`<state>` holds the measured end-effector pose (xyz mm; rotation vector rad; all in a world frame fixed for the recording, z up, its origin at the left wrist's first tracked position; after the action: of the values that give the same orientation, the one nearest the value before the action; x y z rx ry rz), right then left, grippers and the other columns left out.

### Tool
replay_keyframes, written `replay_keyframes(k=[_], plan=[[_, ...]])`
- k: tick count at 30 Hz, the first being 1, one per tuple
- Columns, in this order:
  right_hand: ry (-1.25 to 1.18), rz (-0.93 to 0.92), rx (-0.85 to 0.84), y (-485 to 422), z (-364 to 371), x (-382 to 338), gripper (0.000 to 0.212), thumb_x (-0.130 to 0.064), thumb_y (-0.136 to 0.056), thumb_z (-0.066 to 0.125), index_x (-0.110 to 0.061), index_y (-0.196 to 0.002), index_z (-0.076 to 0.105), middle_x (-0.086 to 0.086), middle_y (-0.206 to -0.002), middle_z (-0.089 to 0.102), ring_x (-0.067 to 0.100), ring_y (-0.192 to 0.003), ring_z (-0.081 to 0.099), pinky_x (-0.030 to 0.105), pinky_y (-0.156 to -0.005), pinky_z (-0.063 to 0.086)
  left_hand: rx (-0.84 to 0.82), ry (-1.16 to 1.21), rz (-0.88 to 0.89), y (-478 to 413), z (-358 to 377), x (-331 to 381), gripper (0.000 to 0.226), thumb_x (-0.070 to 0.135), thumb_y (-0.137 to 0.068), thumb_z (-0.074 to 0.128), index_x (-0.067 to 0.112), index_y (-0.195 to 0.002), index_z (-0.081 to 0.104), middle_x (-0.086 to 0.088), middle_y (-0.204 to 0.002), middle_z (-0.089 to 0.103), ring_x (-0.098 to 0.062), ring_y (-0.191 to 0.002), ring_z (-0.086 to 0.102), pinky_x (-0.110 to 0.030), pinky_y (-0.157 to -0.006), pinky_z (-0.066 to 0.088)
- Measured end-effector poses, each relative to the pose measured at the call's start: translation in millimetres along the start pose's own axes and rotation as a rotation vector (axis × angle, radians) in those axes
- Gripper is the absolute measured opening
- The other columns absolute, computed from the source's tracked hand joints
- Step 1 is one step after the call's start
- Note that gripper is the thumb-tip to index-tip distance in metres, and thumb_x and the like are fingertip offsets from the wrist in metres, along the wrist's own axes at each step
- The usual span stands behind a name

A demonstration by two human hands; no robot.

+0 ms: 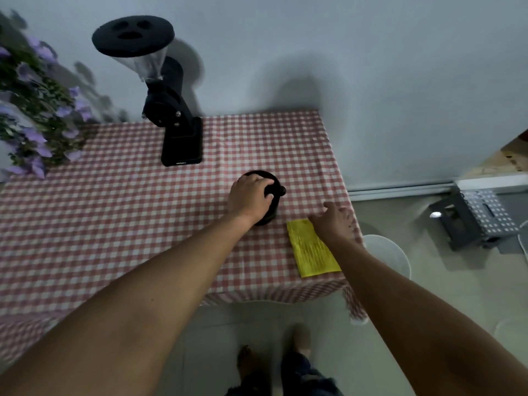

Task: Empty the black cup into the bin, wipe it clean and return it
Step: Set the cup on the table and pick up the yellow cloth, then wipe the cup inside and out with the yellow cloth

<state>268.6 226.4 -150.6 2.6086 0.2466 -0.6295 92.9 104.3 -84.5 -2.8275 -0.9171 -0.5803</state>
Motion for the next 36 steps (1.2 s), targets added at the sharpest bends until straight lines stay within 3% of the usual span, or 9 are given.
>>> replay_keyframes(k=[4,9,12,16,20,26,32,34,36], plan=[[0.115,0.112,-0.012,5.6,-1.9,26.4,0.082,-0.04,-0.086,0.068,-0.01,-0.148,0.022,0.022,-0.156,0.02,0.04,-0.144,0.02,0.051,-0.115,0.019,-0.082,-0.205,0.042,-4.3,8.9,6.9,0.043,0.031,-0.103,0.049,0.021,-0.145,0.054,-0.005,-0.147,0.056,-0.028,-0.136,0.048,-0.044,-0.117,0.031],[0.127,0.109,0.006,4.8,-2.3,39.9,0.081,-0.039,-0.083,0.07,-0.01,-0.146,0.028,0.019,-0.153,0.03,0.039,-0.139,0.027,0.05,-0.112,0.022,-0.119,-0.225,0.024,-10.6,9.6,6.7,0.045,0.028,-0.102,0.053,0.022,-0.146,0.052,-0.005,-0.148,0.055,-0.027,-0.138,0.047,-0.043,-0.117,0.032],[0.147,0.107,0.014,3.4,-2.6,38.9,0.061,-0.029,-0.086,0.063,-0.009,-0.139,0.04,0.018,-0.147,0.04,0.038,-0.136,0.034,0.05,-0.111,0.024,-0.135,-0.181,0.002,-13.9,7.3,6.2,0.044,0.025,-0.1,0.057,0.021,-0.144,0.054,-0.005,-0.146,0.055,-0.026,-0.137,0.047,-0.041,-0.111,0.038],[0.089,0.048,0.052,-0.3,-5.7,38.3,0.034,-0.02,-0.086,0.051,-0.011,-0.116,0.063,0.019,-0.128,0.058,0.039,-0.122,0.049,0.046,-0.101,0.037,-0.156,-0.027,-0.059,-13.1,5.8,3.3,0.045,0.024,-0.098,0.061,0.023,-0.143,0.055,-0.004,-0.146,0.055,-0.026,-0.135,0.049,-0.042,-0.105,0.047],[-0.202,-0.076,0.016,-4.1,-15.8,27.8,0.026,-0.018,-0.087,0.053,-0.007,-0.107,0.065,0.015,-0.103,0.066,0.034,-0.096,0.061,0.033,-0.072,0.042,-0.127,0.311,-0.205,-12.6,3.9,-5.0,0.043,0.023,-0.098,0.062,0.021,-0.14,0.057,-0.003,-0.142,0.06,-0.024,-0.127,0.058,-0.035,-0.099,0.05],[-0.627,-0.124,0.012,-9.4,-46.5,-2.1,0.012,-0.029,-0.091,0.058,-0.02,-0.097,0.065,0.0,-0.087,0.069,0.023,-0.084,0.066,0.041,-0.079,0.056,-0.085,0.721,-0.406,-4.4,11.6,-18.9,0.036,0.02,-0.095,0.068,0.02,-0.13,0.062,0.0,-0.127,0.066,-0.023,-0.121,0.061,-0.039,-0.104,0.051],[-0.699,-0.25,-0.078,23.6,-46.6,-47.4,0.035,-0.034,-0.095,0.058,-0.018,-0.064,0.056,-0.002,-0.057,0.05,0.012,-0.052,0.049,0.028,-0.05,0.044,-0.033,0.821,-0.478,0.9,16.0,-30.1,0.028,0.018,-0.093,0.07,0.021,-0.12,0.063,0.004,-0.116,0.064,-0.021,-0.115,0.062,-0.04,-0.101,0.054],[-0.686,-0.32,-0.175,38.5,-25.8,-60.9,0.032,-0.039,-0.095,0.057,-0.023,-0.069,0.065,-0.002,-0.065,0.061,0.015,-0.063,0.058,0.036,-0.062,0.052,-0.03,0.827,-0.479,0.9,17.3,-31.2,0.027,0.016,-0.091,0.072,0.021,-0.117,0.064,0.003,-0.117,0.065,-0.022,-0.114,0.062,-0.041,-0.1,0.054],[-0.574,-0.466,-0.203,48.8,-2.2,-70.7,0.024,-0.042,-0.096,0.051,-0.033,-0.108,0.07,-0.003,-0.113,0.07,0.015,-0.11,0.062,0.043,-0.098,0.049,-0.012,0.825,-0.468,0.7,17.5,-31.9,0.023,0.014,-0.091,0.072,0.022,-0.11,0.063,0.004,-0.111,0.066,-0.021,-0.11,0.063,-0.036,-0.095,0.054]])
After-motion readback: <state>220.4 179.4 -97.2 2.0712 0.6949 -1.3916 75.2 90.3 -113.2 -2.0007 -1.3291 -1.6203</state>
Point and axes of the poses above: each hand's wrist, its own y-axis away from the middle knuckle, its own z-axis out of the palm, x = y × z, the point moved 5 cm from there along -y, towards the middle knuckle
